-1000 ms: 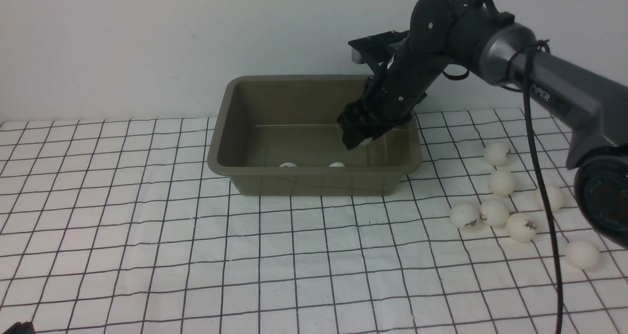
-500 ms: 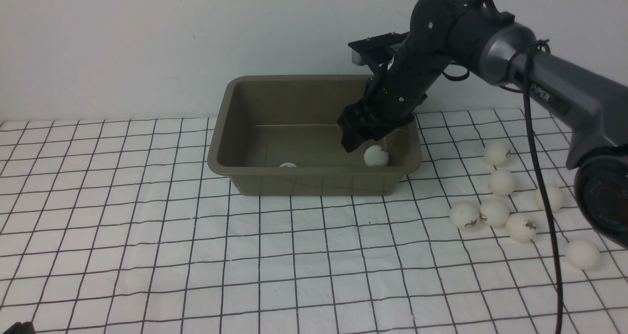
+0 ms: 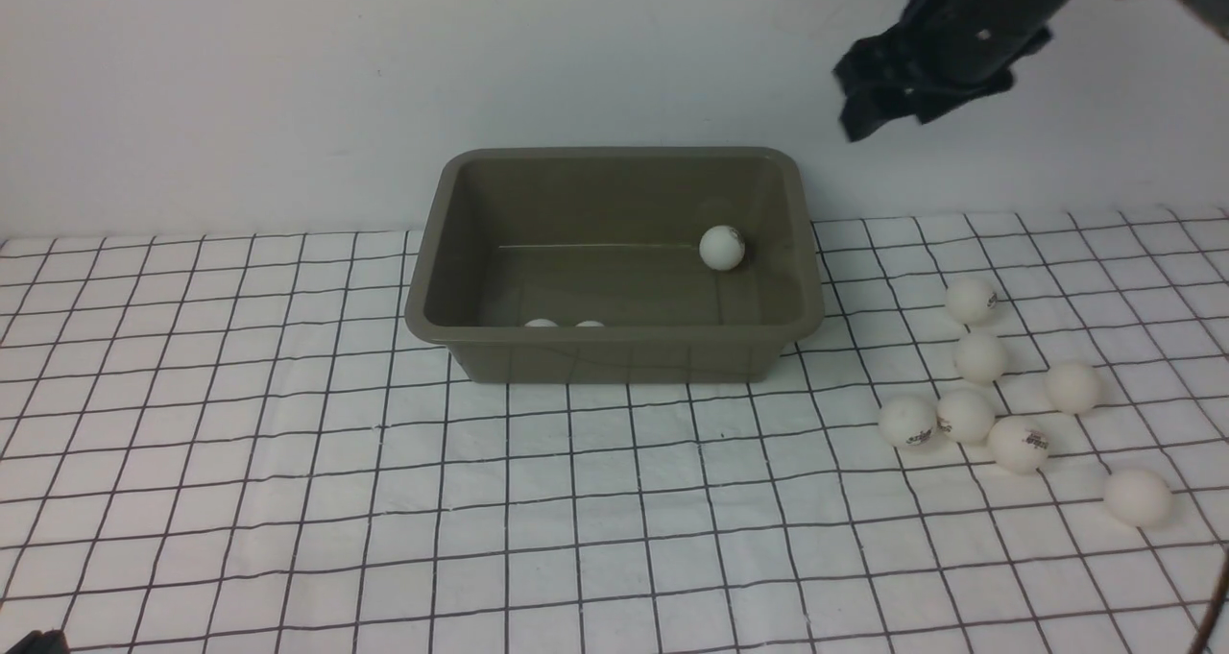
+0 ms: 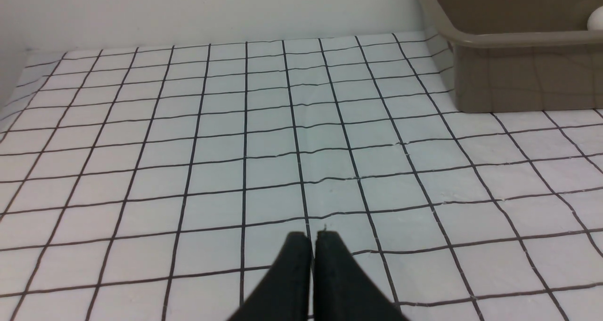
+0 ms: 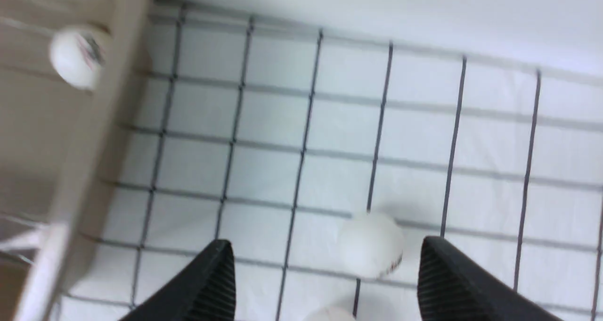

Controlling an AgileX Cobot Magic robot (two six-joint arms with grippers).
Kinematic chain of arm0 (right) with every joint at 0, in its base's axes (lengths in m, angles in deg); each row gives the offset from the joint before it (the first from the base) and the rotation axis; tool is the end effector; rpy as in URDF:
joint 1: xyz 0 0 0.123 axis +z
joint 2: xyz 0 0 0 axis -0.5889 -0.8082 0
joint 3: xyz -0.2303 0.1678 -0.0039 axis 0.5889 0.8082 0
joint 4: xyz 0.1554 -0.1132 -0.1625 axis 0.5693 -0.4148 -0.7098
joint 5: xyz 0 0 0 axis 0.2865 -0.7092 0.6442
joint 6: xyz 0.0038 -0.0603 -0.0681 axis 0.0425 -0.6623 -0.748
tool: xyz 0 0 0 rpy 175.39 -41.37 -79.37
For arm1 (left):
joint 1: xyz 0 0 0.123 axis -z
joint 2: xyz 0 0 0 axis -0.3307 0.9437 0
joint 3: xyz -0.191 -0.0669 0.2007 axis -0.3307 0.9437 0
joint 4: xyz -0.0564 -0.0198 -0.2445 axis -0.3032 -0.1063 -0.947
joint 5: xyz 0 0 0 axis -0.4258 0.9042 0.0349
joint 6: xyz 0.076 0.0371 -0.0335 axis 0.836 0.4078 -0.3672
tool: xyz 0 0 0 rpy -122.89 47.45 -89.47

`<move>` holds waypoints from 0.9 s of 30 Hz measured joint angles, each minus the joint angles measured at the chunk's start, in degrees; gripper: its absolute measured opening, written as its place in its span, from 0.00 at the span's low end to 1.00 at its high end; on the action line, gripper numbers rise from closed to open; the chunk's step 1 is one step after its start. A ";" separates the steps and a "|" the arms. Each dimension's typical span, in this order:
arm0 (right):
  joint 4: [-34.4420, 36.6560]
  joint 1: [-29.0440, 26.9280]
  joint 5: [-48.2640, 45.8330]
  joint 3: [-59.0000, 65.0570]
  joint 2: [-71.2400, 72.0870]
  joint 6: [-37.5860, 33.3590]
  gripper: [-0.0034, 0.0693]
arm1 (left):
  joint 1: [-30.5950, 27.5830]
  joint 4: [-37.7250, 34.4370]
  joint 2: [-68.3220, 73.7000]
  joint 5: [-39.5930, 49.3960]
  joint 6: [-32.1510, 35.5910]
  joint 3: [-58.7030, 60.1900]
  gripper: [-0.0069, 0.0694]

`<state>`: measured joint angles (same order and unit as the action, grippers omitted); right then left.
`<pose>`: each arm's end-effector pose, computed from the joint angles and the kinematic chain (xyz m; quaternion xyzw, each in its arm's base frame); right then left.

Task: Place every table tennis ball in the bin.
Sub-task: Use the right arm to clamp the table tennis ball closest to it

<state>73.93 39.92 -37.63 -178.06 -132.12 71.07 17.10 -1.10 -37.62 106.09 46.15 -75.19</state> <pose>0.4667 0.0431 0.2769 -0.1101 0.9776 0.0577 0.1697 0.0537 -0.0017 0.1748 -0.0065 0.7922 -0.0077 0.6102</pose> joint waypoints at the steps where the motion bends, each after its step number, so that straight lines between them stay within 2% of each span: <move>1: -0.15 -0.18 0.00 1.11 -0.22 0.00 0.69 | 0.00 0.00 0.00 0.00 0.00 0.00 0.09; 8: -0.81 -0.36 0.11 3.40 -4.57 0.26 0.69 | 0.00 0.00 0.00 0.00 0.00 0.00 0.09; 16: -4.83 -0.36 0.81 3.63 -7.35 1.87 0.69 | 0.00 0.00 0.00 0.00 0.00 0.00 0.09; 27: -4.83 -0.36 1.76 3.63 -10.35 2.10 0.69 | 0.00 0.00 0.00 0.00 0.00 0.00 0.09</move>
<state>69.09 39.55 -35.87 -174.44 -142.47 73.16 17.10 -1.10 -37.62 106.09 46.15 -75.19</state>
